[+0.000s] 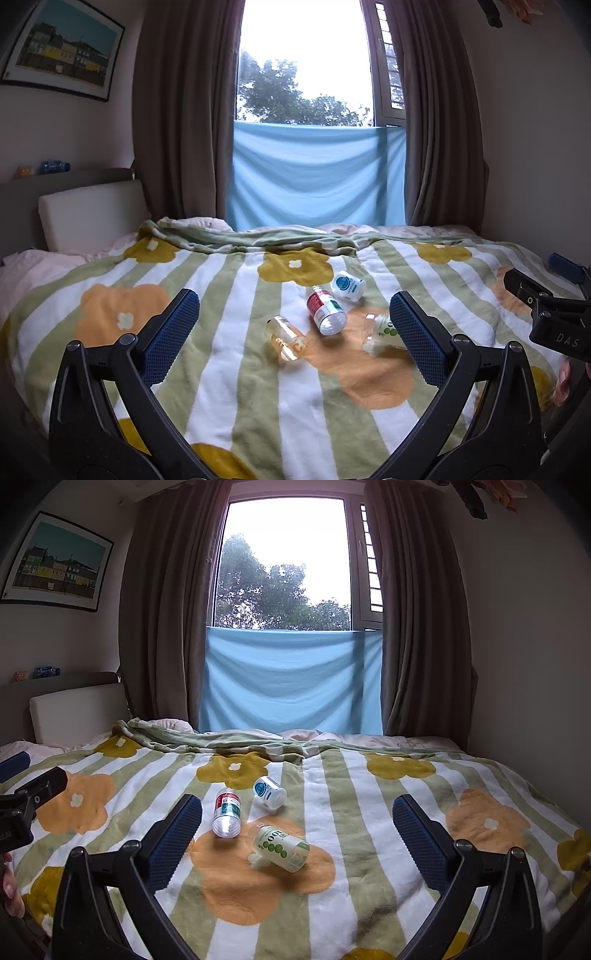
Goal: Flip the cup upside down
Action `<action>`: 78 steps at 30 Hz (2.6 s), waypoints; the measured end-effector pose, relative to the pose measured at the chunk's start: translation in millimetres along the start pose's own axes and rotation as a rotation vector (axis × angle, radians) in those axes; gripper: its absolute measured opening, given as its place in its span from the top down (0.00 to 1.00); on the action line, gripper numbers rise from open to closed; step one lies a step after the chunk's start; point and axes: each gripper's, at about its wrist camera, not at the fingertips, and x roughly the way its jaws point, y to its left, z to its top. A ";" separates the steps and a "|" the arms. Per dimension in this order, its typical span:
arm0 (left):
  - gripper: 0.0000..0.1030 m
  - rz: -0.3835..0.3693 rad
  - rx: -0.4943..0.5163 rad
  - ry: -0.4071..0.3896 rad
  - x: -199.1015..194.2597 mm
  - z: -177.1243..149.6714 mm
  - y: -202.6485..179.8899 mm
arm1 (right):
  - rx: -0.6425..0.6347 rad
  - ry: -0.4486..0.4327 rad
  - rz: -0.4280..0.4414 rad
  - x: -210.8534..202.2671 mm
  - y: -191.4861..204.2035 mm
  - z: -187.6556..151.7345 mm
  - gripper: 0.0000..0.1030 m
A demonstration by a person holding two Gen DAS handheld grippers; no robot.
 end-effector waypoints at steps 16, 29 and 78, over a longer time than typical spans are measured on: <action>0.00 -0.007 -0.010 0.004 2.4 0.3 -0.9 | 0.007 0.009 0.005 2.4 1.6 -0.7 0.00; 0.00 -0.018 -0.016 0.012 8.1 -5.5 -1.3 | 0.005 0.015 0.004 2.9 2.5 -3.6 0.00; 0.00 0.064 -0.051 0.219 79.3 -40.2 34.3 | -0.552 0.842 0.388 328.1 60.5 -94.2 0.21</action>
